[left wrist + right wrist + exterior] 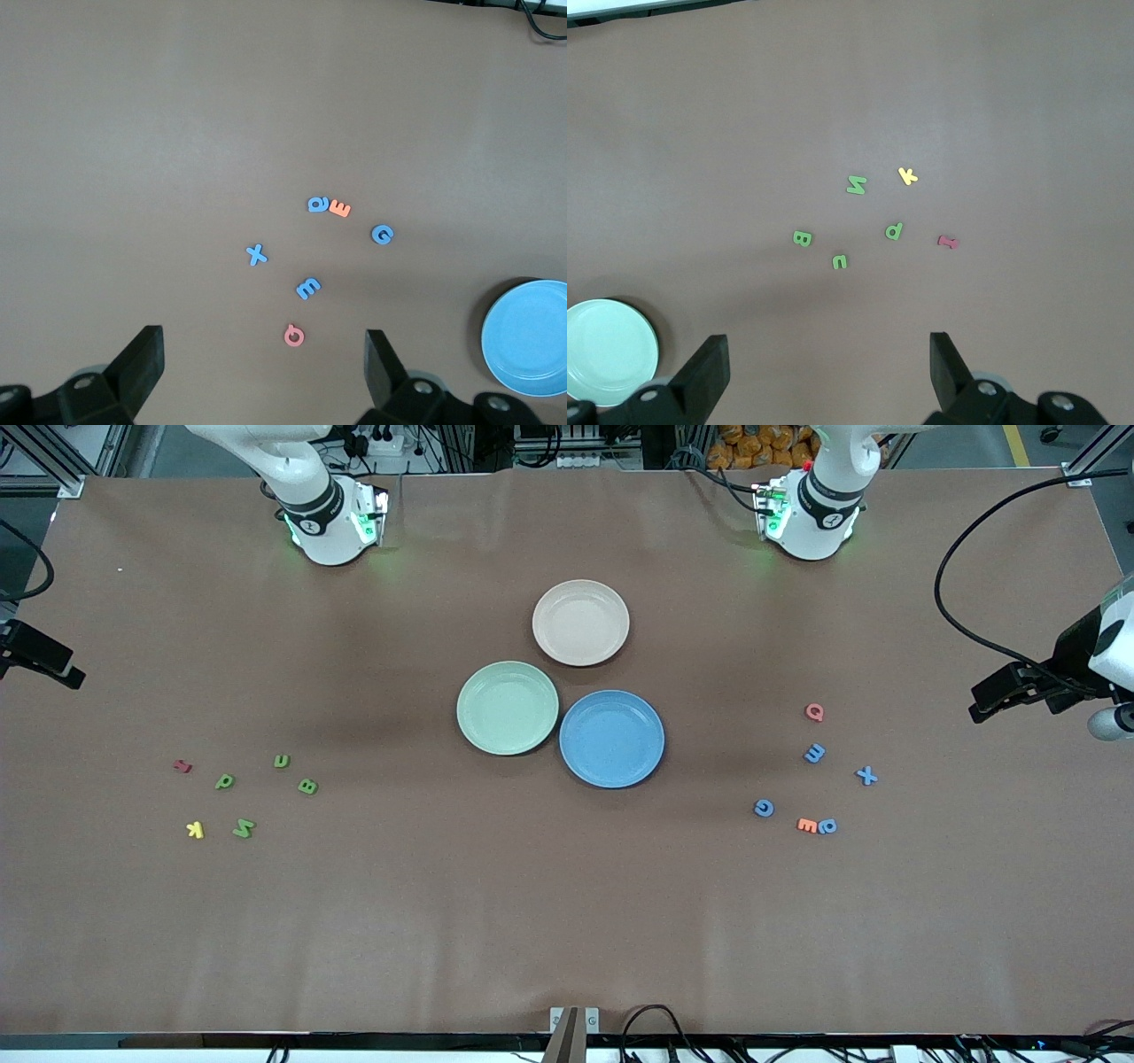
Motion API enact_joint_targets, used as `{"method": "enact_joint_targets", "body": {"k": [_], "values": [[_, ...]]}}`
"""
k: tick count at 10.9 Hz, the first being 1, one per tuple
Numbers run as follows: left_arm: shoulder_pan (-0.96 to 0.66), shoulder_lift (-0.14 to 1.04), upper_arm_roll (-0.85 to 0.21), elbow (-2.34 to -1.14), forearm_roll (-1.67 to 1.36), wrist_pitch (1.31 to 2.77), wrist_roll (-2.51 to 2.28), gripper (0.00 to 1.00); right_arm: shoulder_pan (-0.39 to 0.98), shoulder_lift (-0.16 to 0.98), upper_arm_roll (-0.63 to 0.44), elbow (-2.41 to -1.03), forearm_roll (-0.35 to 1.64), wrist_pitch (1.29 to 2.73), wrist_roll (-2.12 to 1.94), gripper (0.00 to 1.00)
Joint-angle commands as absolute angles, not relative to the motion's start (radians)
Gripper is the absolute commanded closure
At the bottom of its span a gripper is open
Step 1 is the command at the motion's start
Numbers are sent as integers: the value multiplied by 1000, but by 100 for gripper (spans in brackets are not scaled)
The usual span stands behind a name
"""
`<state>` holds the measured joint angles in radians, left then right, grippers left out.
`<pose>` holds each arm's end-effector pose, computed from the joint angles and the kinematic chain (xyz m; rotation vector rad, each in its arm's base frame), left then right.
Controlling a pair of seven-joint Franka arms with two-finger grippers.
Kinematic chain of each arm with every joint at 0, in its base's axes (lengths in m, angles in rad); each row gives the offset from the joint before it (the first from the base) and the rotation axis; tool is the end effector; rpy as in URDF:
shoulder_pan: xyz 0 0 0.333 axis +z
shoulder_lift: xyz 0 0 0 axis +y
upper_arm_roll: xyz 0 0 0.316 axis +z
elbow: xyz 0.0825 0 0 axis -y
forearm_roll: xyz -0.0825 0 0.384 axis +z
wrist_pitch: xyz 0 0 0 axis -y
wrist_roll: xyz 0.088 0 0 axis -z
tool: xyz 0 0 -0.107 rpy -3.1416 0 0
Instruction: Sort letters by color into matching plates
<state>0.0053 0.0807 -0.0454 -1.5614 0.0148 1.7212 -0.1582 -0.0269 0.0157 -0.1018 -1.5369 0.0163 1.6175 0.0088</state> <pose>0.5924 -0.0213 0.5966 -3.1306 -0.1830 -0.1253 0.5602 -0.0703 0.6361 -3.1217 0.2152 -0.1029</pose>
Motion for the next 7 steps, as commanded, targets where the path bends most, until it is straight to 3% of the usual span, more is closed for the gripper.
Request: {"method": "enact_joint_targets", "body": {"k": [1, 7], "values": [[6, 63, -51, -1575, 9, 1710, -140, 0, -28, 25, -103, -1519, 26, 1603, 2, 0], [6, 110, -54, -1574, 8, 1710, -152, 0, -29, 34, -101, -1520, 28, 1603, 5, 0]]}}
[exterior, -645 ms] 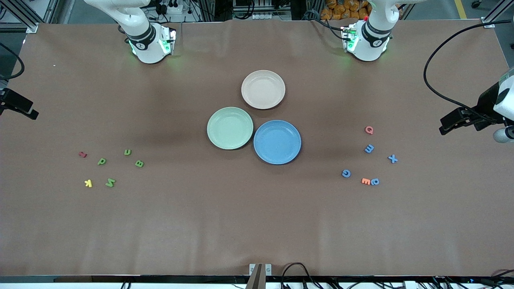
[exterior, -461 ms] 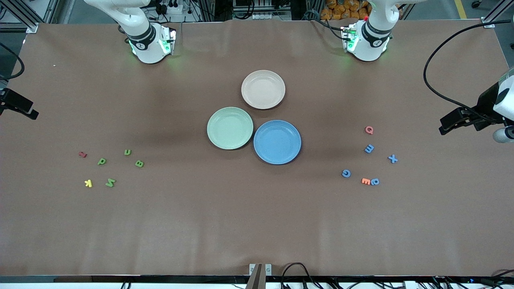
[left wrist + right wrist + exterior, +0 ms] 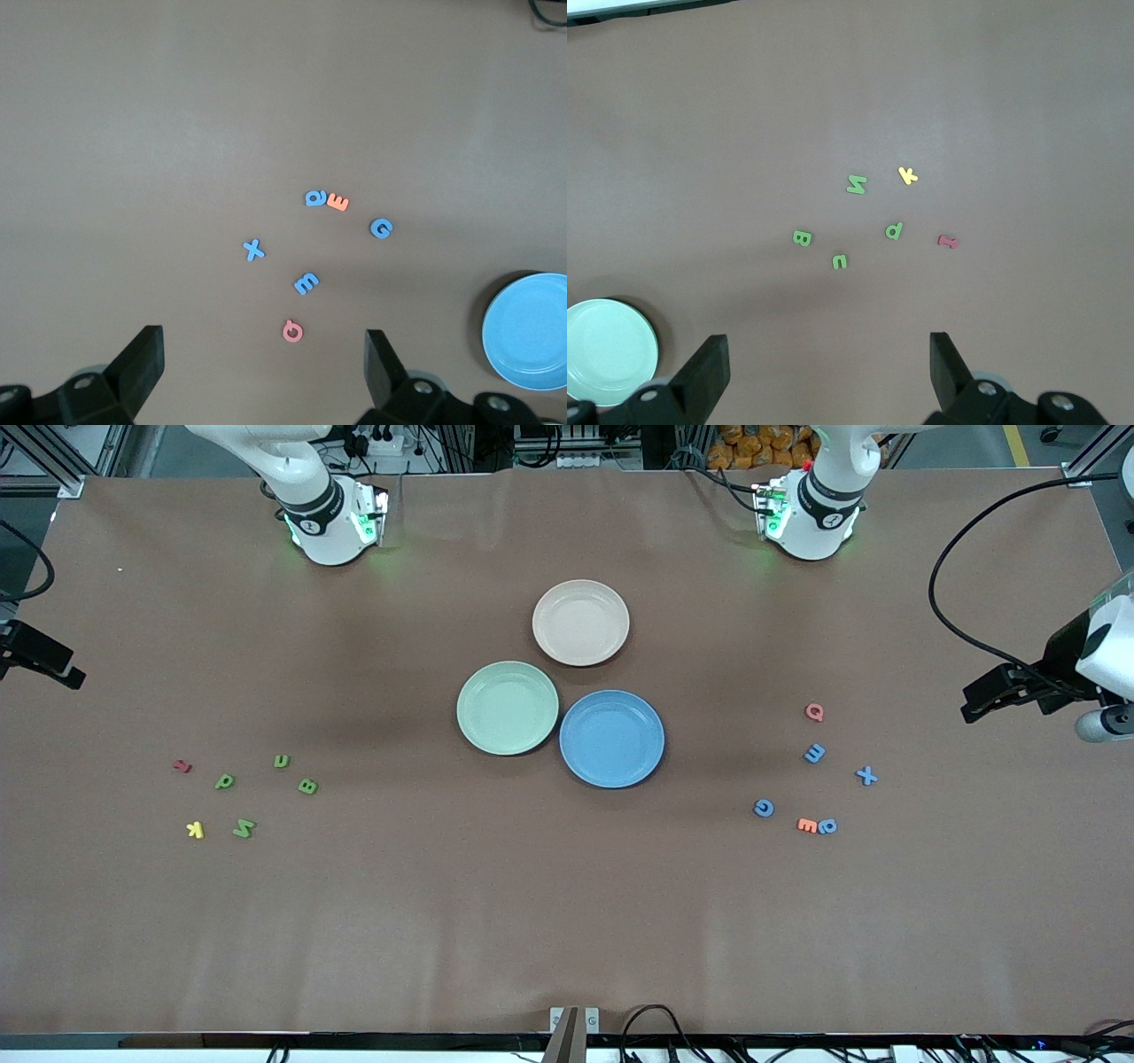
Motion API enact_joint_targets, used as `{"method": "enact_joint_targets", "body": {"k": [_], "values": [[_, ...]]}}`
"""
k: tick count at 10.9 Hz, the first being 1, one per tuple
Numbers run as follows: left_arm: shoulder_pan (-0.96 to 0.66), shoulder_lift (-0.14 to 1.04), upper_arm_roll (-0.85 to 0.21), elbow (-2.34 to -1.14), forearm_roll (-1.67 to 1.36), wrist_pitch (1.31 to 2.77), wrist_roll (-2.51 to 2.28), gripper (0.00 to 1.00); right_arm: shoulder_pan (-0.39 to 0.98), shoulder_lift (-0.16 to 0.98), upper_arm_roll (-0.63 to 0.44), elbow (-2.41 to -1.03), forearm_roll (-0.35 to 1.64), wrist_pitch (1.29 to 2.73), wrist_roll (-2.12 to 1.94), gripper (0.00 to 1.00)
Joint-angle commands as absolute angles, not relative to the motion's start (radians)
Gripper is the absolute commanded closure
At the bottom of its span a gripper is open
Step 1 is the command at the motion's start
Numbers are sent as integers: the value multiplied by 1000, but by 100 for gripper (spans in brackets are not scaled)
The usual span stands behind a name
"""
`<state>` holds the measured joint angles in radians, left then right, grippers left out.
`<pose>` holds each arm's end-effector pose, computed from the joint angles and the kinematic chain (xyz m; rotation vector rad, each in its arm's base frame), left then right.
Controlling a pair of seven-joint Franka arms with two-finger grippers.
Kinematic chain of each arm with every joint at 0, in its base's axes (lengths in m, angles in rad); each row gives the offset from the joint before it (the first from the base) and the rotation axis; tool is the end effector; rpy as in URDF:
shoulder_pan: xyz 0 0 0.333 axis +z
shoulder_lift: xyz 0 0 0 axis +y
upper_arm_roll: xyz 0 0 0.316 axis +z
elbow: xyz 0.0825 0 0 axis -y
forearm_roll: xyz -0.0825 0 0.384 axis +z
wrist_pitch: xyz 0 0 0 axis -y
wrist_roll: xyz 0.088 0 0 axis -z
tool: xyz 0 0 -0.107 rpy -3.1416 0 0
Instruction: Sort letters by color into matching plates
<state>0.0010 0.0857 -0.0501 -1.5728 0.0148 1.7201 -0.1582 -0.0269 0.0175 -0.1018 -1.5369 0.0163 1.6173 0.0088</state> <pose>0.5928 -0.0266 0.5880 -3.1315 -0.1687 -0.0980 0.5607 -0.0703 0.6351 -3.1219 0.2152 -0.0998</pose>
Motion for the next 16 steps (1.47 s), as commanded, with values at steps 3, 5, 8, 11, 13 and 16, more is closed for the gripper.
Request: {"method": "enact_joint_targets", "body": {"k": [3, 5, 8, 11, 13, 16], "values": [[8, 173, -52, -1598, 8, 1764, -149, 0, -29, 35, -101, -1539, 28, 1605, 3, 0], [9, 179, -51, -1711, 8, 1930, -149, 0, -18, 38, -101, -1571, 32, 1620, 5, 0], [11, 179, -48, -1885, 18, 2129, -146, 0, 3, 46, -100, -1670, 55, 1728, 11, 0], [66, 216, -49, -1946, 57, 2174, -182, 0, 32, 98, -100, -1730, 57, 1818, 17, 0], [78, 224, -49, -1985, 58, 2174, -343, 0, 43, 142, -100, -1752, 57, 1870, 18, 0], [63, 251, -51, -1993, 61, 2183, -550, 0, 49, 181, -100, -1848, 157, 2012, 21, 0]]}}
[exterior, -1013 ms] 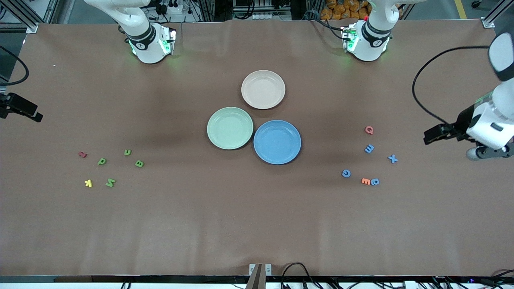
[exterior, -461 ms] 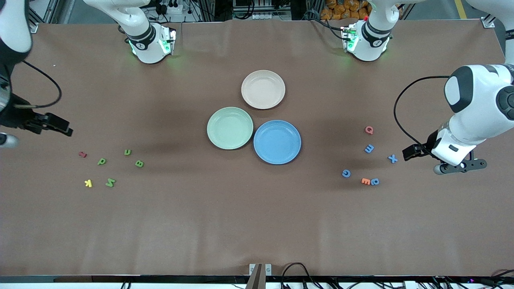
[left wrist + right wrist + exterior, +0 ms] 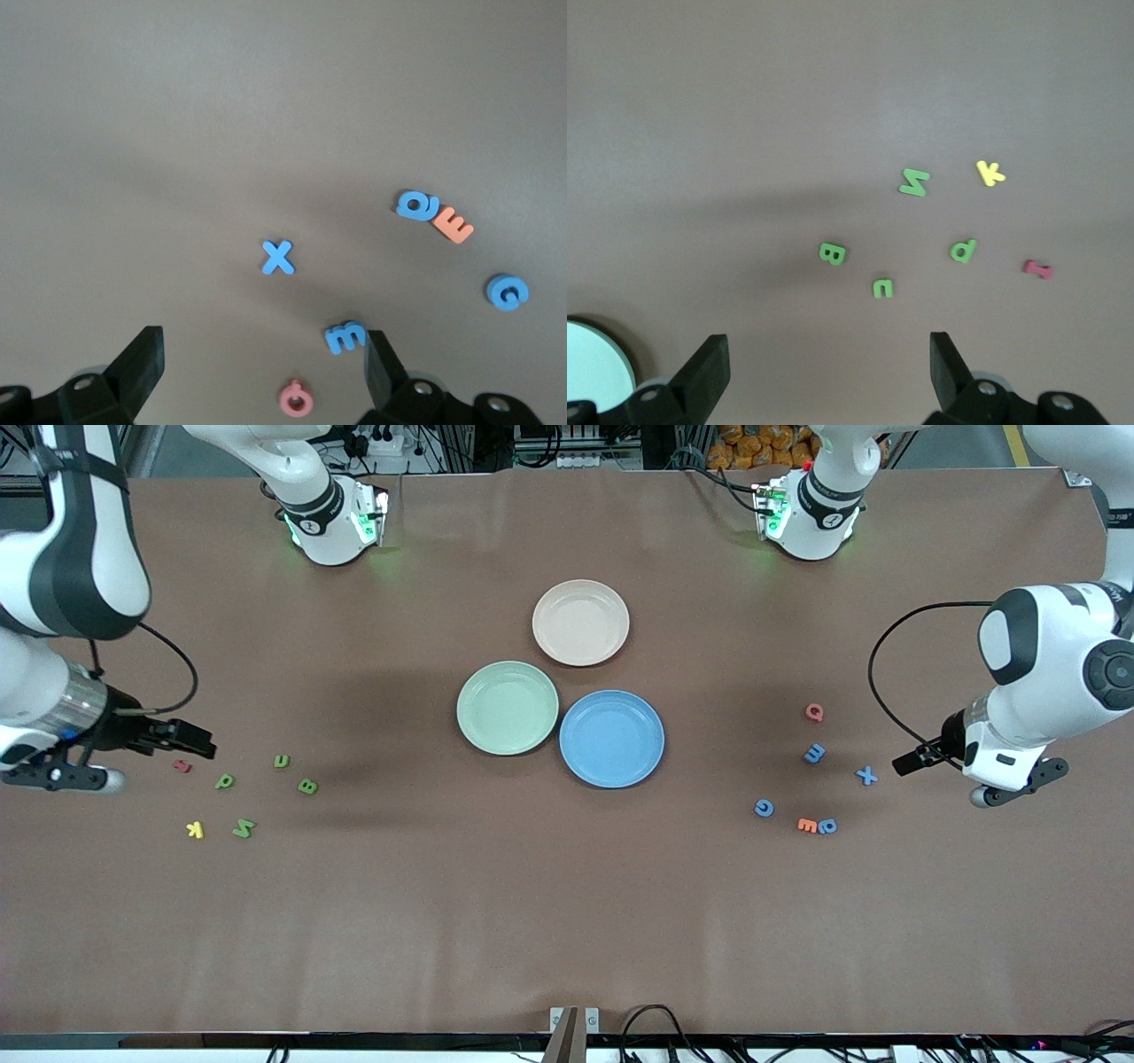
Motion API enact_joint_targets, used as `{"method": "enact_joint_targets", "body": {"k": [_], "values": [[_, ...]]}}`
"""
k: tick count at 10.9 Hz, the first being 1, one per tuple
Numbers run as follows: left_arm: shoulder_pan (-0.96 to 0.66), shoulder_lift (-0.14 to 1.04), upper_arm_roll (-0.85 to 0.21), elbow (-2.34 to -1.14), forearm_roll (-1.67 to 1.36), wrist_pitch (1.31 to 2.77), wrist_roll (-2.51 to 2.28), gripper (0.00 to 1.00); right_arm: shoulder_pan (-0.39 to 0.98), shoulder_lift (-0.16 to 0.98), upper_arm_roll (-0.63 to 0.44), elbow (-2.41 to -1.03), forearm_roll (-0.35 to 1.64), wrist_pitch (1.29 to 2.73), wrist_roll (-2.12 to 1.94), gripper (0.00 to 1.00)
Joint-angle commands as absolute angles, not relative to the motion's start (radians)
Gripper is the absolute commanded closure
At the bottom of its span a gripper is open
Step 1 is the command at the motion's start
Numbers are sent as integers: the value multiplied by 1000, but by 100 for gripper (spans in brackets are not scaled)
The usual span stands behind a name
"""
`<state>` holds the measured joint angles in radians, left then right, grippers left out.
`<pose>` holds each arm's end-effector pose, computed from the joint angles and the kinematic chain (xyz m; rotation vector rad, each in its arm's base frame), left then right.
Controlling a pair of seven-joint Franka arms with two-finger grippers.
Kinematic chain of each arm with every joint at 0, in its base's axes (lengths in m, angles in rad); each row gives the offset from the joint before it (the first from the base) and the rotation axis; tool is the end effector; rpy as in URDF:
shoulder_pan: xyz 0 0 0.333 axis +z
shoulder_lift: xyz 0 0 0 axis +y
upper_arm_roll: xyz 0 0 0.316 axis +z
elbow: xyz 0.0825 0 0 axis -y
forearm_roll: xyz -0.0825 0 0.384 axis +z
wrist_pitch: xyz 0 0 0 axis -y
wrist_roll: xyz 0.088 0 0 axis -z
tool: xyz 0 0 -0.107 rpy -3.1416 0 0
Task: Sort letters by color into matching plates
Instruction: 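Reach the right gripper toward the green letters while the left gripper reaches blue letters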
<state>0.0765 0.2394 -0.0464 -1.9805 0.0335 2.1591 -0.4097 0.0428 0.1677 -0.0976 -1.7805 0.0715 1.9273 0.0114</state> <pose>0.5919 0.0200 0.3420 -3.0442 -0.6510 0.0876 0.6067 -0.0254 0.4577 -3.0874 0.1400 0.0291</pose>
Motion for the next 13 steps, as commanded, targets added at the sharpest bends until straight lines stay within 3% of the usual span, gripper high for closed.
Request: {"method": "enact_joint_targets", "body": {"k": [1, 10, 13], "values": [[66, 264, -51, -1993, 66, 2198, -567, 0, 52, 193, -100, -1868, 170, 2040, 23, 0], [75, 324, -51, -2037, 117, 2312, -687, 6, 110, 386, -98, -1881, 204, 2196, 198, 0], [78, 337, -54, -2040, 144, 2335, -686, 14, 103, 448, -98, -1881, 229, 2264, 254, 0]]}}
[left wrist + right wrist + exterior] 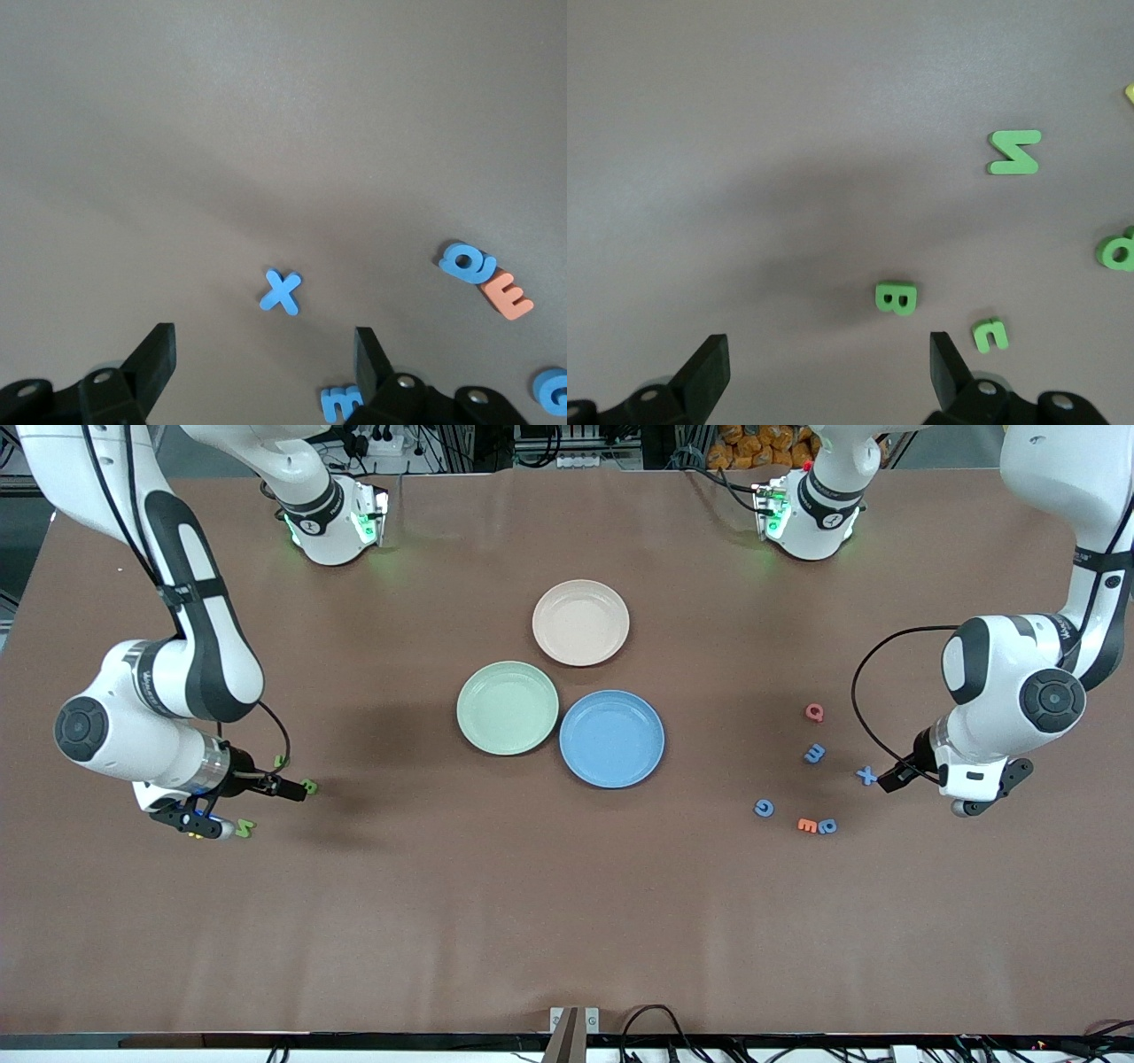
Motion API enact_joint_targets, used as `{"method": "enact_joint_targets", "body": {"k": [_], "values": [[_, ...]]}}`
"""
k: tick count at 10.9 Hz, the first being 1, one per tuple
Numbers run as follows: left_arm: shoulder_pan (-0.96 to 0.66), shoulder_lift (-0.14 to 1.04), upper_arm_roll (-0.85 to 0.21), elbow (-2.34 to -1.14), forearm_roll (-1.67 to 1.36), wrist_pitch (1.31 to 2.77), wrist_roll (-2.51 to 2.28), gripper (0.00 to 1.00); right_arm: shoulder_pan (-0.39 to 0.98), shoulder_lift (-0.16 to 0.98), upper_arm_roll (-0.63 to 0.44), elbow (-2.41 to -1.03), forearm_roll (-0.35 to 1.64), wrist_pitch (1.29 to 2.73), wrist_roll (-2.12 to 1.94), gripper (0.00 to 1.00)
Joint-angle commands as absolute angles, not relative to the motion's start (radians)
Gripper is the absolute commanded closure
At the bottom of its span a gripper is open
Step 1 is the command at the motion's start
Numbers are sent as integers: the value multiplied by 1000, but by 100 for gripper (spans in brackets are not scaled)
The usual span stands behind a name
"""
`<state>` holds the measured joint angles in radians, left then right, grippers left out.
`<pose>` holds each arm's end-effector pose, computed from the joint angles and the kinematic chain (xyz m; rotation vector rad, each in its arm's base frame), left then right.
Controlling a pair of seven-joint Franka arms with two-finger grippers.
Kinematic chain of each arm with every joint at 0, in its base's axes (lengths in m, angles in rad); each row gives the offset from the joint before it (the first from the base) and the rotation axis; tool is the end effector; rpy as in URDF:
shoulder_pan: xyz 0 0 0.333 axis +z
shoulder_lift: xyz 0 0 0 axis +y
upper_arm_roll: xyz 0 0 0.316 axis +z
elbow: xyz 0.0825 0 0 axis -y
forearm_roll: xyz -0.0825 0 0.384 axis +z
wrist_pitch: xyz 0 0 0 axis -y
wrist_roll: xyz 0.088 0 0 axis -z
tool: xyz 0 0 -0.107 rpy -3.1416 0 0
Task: Sort letters by color into matching plates
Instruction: 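Reach the right gripper toward the green letters while the left gripper reaches blue letters, then lower the right gripper onto the green B while the left gripper lowers onto X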
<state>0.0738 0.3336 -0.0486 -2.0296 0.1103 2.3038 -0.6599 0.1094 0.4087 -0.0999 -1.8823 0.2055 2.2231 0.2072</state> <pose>0.5911 0.0179 0.2773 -2.9205 -0.9211 0.0546 0.6252 0.0157 0.2876 -2.9889 0.4839 0.1155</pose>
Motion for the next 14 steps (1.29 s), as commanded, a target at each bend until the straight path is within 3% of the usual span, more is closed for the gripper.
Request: {"method": "enact_joint_targets", "body": {"k": [1, 4, 7, 11, 14], "values": [[78, 348, -54, -2040, 144, 2347, -686, 13, 103, 460, -98, -1882, 229, 2266, 264, 0], [83, 370, -54, -2040, 143, 2385, -686, 13, 98, 485, -98, -1882, 229, 2270, 268, 0], [94, 394, -55, -2045, 143, 2427, -683, 12, 92, 494, -98, -1963, 229, 2411, 268, 0], [94, 406, -55, -2056, 134, 2447, -683, 12, 92, 500, -98, -1979, 227, 2425, 267, 0], [94, 410, -55, -2068, 132, 2476, -683, 12, 94, 500, -92, -2039, 227, 2519, 267, 0]]}}
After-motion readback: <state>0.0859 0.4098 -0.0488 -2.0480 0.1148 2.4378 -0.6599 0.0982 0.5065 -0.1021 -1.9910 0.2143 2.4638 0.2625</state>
